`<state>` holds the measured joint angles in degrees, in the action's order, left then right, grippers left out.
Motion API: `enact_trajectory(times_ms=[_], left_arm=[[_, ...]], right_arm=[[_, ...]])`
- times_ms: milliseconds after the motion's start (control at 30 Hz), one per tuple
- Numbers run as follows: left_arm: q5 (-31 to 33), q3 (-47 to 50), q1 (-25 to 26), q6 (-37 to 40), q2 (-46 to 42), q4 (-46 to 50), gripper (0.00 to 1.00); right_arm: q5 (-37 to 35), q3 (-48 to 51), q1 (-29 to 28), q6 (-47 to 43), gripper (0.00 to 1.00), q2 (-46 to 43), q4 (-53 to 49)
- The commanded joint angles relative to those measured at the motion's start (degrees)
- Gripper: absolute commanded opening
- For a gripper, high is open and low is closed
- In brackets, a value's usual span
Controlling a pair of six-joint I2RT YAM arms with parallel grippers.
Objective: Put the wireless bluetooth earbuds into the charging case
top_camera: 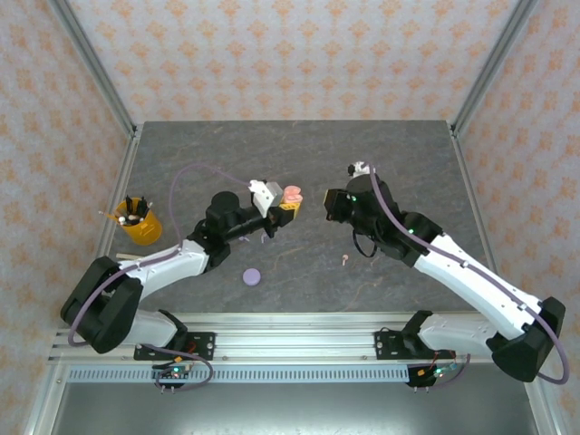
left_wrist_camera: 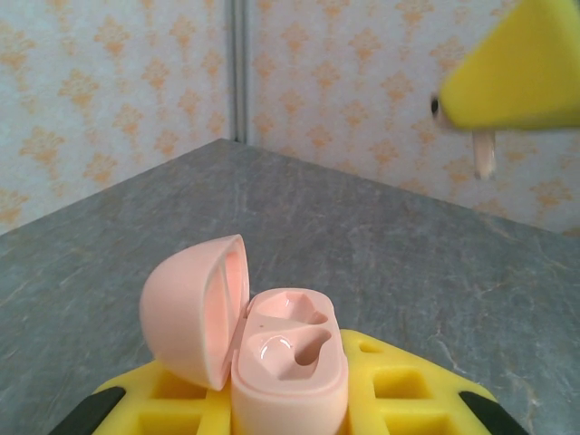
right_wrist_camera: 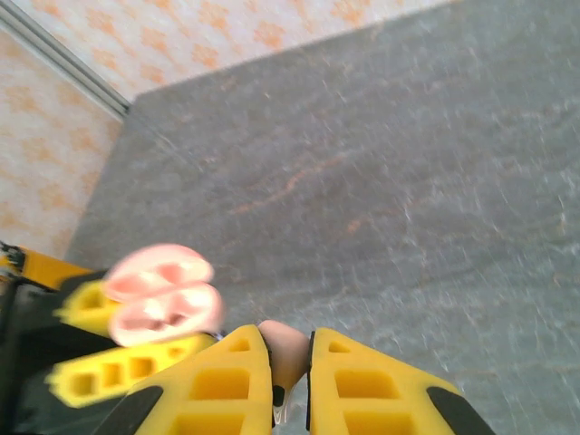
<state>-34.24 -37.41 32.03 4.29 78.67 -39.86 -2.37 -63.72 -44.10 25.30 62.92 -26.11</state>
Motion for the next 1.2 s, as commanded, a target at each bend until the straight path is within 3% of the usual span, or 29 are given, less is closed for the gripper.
enact_trajectory(times_ms=[0,400,1167], left_arm=[[-2.15,-3.37,1.22,1.77,1.05,-1.28,0.0],[-4.08,-12.1,4.07,4.27,4.26,-0.36,0.0],[-5.66,-15.91,4.36,4.23,3.34,0.68,0.0]], right_arm=[[1.1,-3.24,0.07,-5.09,0.13,-1.96,1.63],[7.2,-2.91,0.15,-11.31,0.13,-3.96,8.97],[6.07,-0.88,0.33,-12.38,0.13,-4.18,12.95]])
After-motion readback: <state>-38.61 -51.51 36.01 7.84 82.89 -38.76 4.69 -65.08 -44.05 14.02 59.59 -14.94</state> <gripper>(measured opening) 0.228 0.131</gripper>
